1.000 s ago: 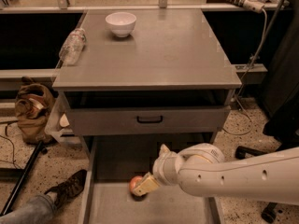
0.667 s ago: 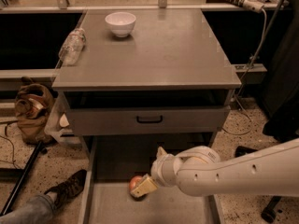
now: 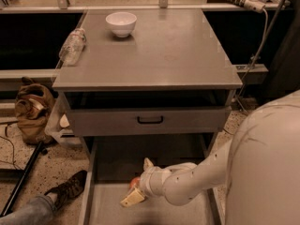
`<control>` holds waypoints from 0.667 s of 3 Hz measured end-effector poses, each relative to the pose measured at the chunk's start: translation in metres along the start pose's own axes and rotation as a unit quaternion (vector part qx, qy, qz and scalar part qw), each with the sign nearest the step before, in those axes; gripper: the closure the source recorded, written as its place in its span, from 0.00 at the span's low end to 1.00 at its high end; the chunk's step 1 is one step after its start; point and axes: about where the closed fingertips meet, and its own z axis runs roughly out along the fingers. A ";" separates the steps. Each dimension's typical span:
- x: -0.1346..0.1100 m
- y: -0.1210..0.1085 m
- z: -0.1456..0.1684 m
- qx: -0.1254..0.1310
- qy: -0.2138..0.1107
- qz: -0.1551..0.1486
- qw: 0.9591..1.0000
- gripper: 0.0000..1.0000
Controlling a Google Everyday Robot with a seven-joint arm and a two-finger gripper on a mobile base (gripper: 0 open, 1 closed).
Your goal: Pick apple from middle drawer and place on counter
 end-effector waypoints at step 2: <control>0.016 -0.005 0.018 0.004 -0.001 0.017 1.000 0.00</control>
Offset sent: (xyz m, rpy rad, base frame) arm 0.0144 -0.0035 -0.0760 0.0315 0.0408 -0.0912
